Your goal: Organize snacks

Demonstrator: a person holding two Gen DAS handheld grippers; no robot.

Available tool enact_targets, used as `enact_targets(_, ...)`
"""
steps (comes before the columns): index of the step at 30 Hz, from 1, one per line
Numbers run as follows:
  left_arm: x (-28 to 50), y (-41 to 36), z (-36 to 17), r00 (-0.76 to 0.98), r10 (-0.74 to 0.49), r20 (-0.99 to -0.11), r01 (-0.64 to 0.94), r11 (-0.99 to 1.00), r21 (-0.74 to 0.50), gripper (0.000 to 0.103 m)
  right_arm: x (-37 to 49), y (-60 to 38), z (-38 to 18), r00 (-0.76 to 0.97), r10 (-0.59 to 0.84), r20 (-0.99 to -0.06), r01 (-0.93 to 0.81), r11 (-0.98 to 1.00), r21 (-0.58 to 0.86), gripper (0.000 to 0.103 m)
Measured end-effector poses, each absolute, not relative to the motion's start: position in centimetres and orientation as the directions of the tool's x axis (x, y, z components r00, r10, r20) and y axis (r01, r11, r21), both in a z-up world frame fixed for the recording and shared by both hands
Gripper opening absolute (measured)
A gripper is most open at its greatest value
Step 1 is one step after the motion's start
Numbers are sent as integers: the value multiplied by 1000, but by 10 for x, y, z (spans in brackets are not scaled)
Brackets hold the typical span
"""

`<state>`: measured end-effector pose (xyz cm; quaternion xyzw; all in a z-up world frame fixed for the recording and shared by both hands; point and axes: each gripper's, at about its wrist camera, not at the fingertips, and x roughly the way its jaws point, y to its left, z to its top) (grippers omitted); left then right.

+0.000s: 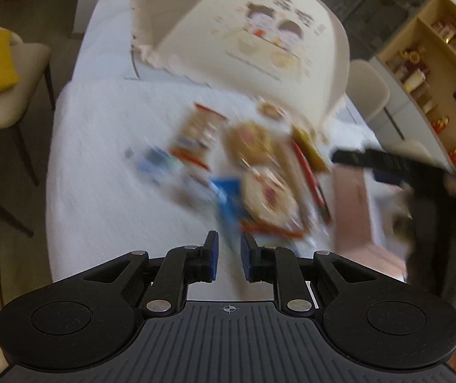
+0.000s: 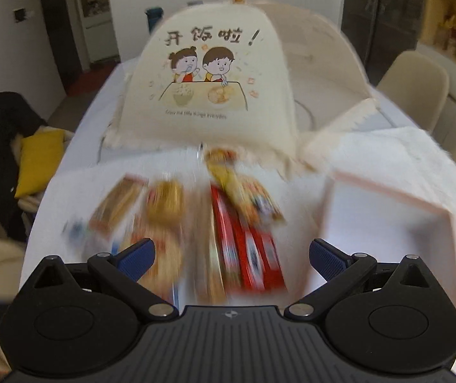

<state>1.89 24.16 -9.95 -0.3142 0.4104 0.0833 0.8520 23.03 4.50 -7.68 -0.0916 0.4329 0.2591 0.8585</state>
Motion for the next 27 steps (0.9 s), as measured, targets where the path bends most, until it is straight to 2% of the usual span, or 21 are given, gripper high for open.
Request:
enact_targets(1,23,257,-108,652,-124,-748,-398,784,-476,18,254,62,-86,463,356,-812,-500,861,93,101)
enact_targets(3,30,280,-121,654,-138,-744,-394,778,-490,18,300,95,-107,417,330,-847,-447,886,125,89)
enact_targets(6,33,307,-140,667,-158,-728,-399,749,-528,18,351,134,-133,418,278,-865,-379,918,112,88)
enact_targets(9,33,324,-153,667,-184,-722,-412,715,-564,18,384,158,-160,341,238,-909,-359,927,108,88)
enact_targets(11,32,331,-158,659,-189,-728,-415,716,-562,18,392,163,-170,341,211,-916,-320,942,98,84)
enact_targets(14,33,338,-162,647,-186,-739,-431,710,-556,18,380,167,-162,382,203,-902,-363,930,56,52)
enact_targets(16,35,340,-162,645,-183,-742,-442,703,-558,18,365,166,-150,399,198,-895,-409,912,19,39)
enact_targets(18,37,338,-160,644,-187,-742,-446,696,-563,18,349,156,-138,368,241,-898,-445,894,57,22)
enact_targets(20,38,331,-158,641,-198,-741,-444,692,-569,18,331,141,-129,303,303,-903,-459,877,140,19)
enact_targets(25,51,312,-152,615,-236,-752,-432,697,-572,18,282,109,-125,192,383,-904,-517,822,238,18)
enact_targets(27,52,308,-147,616,-243,-749,-421,702,-574,19,271,106,-117,218,394,-893,-558,801,217,19)
